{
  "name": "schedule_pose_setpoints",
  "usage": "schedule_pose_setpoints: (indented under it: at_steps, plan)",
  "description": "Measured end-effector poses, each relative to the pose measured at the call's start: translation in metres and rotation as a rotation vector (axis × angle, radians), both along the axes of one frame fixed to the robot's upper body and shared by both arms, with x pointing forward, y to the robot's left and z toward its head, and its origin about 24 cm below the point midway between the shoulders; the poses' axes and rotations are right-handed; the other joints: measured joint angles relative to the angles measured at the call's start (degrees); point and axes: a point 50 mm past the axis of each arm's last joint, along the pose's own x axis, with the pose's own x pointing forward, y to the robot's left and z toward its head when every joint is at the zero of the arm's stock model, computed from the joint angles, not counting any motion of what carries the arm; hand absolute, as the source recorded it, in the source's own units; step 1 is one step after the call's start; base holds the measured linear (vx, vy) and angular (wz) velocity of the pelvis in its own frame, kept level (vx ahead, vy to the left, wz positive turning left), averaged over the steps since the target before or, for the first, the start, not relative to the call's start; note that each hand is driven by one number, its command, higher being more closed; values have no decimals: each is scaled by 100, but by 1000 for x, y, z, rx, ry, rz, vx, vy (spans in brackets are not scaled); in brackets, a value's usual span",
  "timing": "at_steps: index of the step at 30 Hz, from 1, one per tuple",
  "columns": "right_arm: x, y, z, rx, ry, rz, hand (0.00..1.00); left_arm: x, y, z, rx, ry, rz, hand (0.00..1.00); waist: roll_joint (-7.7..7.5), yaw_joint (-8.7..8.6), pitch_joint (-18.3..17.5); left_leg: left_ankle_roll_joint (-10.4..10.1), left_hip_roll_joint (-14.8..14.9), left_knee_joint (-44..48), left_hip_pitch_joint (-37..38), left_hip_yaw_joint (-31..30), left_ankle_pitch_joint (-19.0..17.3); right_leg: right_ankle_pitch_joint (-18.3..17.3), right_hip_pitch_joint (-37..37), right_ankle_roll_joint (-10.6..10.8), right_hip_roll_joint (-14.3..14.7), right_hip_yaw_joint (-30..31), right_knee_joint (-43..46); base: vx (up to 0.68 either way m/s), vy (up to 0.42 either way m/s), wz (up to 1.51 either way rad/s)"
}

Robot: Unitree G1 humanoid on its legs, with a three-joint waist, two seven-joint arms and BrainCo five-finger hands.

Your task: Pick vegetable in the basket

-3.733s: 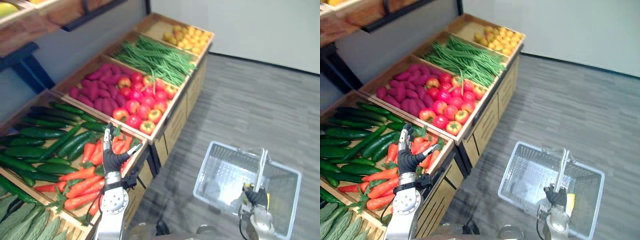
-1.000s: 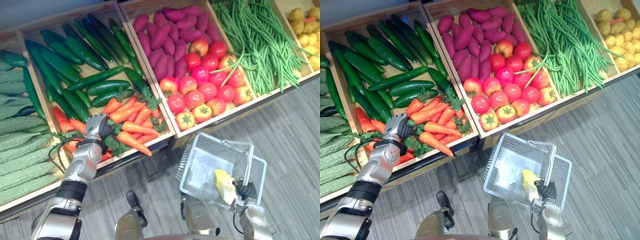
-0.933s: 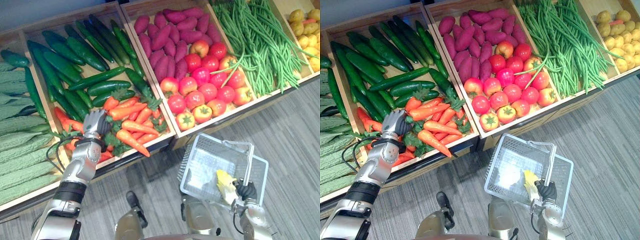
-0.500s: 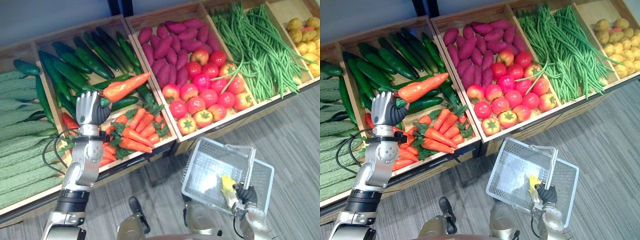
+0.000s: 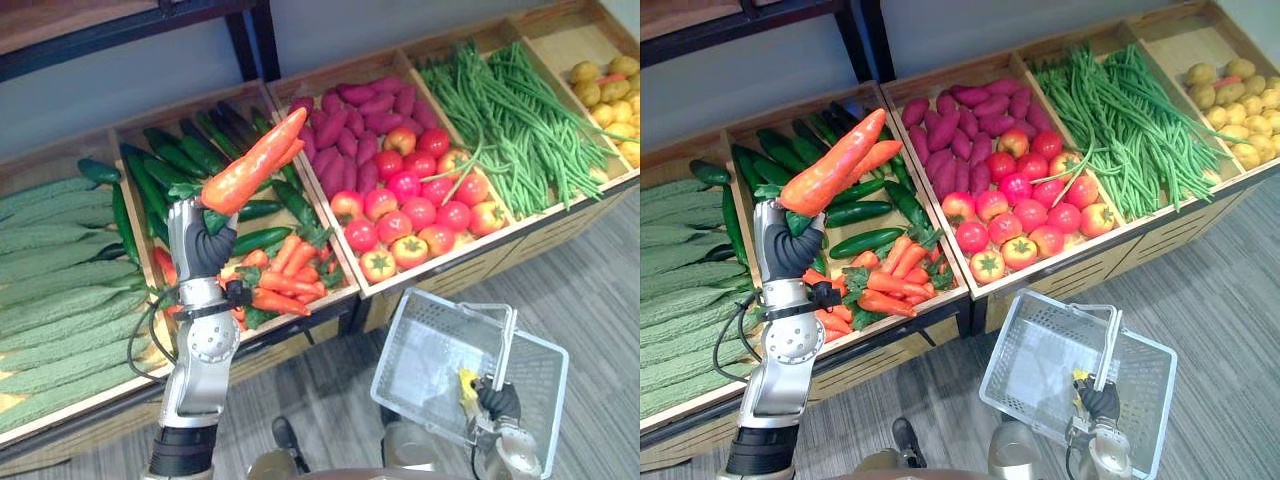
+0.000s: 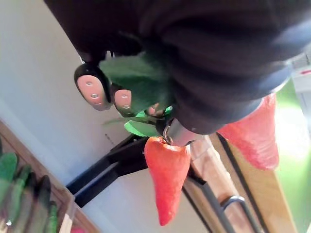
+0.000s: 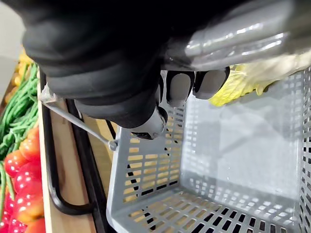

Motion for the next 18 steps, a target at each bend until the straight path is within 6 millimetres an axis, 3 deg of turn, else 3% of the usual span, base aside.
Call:
schedule_pose_setpoints:
  at_steps: [4, 6, 7, 8, 9, 10, 11, 12, 13, 14, 18]
  plan:
    - [11, 8, 30, -24, -138, 15, 100, -8, -17, 3, -35, -32, -89, 100, -54, -46, -140, -13, 78, 459, 8, 623, -509, 67, -261, 93, 141, 709, -10, -77, 65, -109]
    - [18, 15, 47, -44, -210, 49, 100, -10, -23, 5, -44, -50, -117, 100, -68, -32, -208, -18, 234, 803, 16, 1076, -757, 200, -460, 34, 311, 1089, -19, -15, 65, -134]
    - [21, 19, 53, -49, -239, 70, 100, -10, -27, 5, -50, -50, -132, 100, -64, 62, -274, -32, 395, 1006, 44, 1425, -852, 291, -595, -60, 393, 1060, -21, -17, 47, -145]
    - [23, 21, 56, -52, -249, 78, 100, -10, -29, 5, -55, -50, -141, 100, -82, 113, -300, -44, 463, 1072, 120, 1675, -892, 353, -692, -196, 371, 838, -16, 22, 34, -181]
    - [30, 25, 60, -49, -273, 95, 100, -10, -31, 5, -62, -49, -148, 100, -94, 176, -313, -42, 611, 1164, 260, 2027, -924, 450, -795, -556, 192, -45, 58, 33, 7, -150]
    - [32, 26, 61, -47, -281, 99, 100, -10, -31, 5, -62, -49, -149, 100, -105, 189, -319, -38, 636, 1156, 351, 2161, -933, 481, -872, -696, 50, -604, 147, 81, -14, -191]
    - [38, 29, 63, -43, -295, 112, 100, -9, -30, 4, -61, -44, -143, 100, -128, 202, -328, -53, 677, 1085, 661, 2542, -953, 497, -969, -1003, -367, -2124, 465, 97, -46, -144]
    - [40, 30, 63, -42, -298, 116, 100, -8, -30, 3, -60, -38, -140, 100, -112, 196, -342, -52, 677, 1019, 777, 2641, -954, 480, -935, -1025, -499, -2620, 538, 153, -91, -180]
    - [46, 29, 64, -51, -302, 132, 100, -7, -29, 1, -61, -28, -137, 100, -3, 187, -427, -52, 681, 782, 971, 2832, -954, 443, -912, -1044, -670, -3563, 627, 195, -144, -170]
    - [55, 30, 66, -57, -311, 150, 100, -5, -28, 1, -60, -26, -132, 100, 88, 189, -459, -53, 675, 533, 1171, 3084, -953, 414, -927, -1024, -701, -4097, 670, 198, -156, -183]
    - [67, 33, 66, -59, -310, 187, 100, 15, -40, -6, -61, 26, -189, 100, 253, 82, -466, -219, 875, 679, 1517, 3311, -773, 327, -1037, -925, -83, -3434, 649, 170, -151, -134]
